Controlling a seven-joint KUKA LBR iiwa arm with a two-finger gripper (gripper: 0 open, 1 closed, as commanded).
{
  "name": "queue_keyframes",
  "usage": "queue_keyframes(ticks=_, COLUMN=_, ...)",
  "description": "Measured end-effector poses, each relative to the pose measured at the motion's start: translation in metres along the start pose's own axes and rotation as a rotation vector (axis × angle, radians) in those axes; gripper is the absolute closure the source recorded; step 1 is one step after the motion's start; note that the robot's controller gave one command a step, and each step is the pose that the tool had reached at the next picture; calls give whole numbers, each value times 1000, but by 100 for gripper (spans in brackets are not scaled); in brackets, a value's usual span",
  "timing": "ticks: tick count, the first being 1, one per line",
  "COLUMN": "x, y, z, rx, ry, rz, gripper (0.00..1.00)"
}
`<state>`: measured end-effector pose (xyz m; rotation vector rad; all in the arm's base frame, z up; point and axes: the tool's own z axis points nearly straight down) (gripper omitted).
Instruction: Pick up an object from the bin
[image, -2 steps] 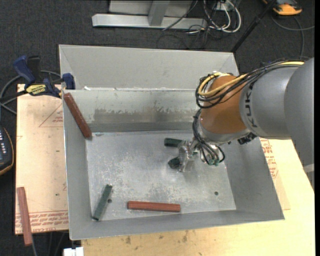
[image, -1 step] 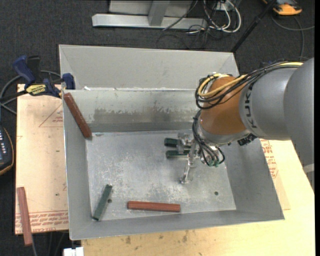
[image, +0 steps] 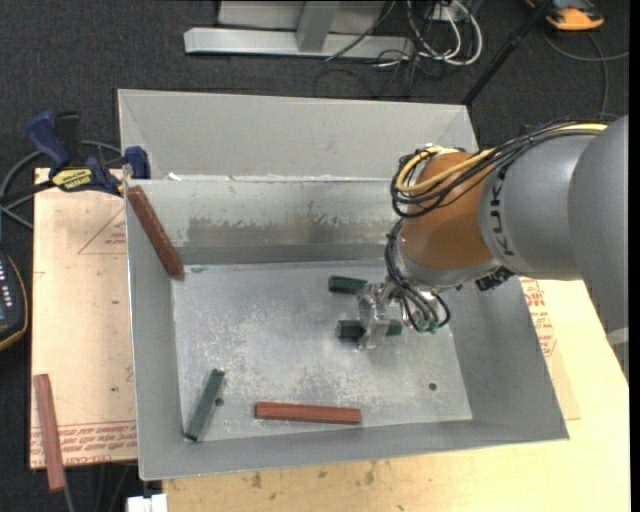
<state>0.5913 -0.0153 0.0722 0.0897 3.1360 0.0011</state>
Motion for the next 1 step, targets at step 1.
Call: queue_keyframes(ticks=1, x=7, y=18, z=-135, rx=0, ry=-8, rz=-113, gripper=100)
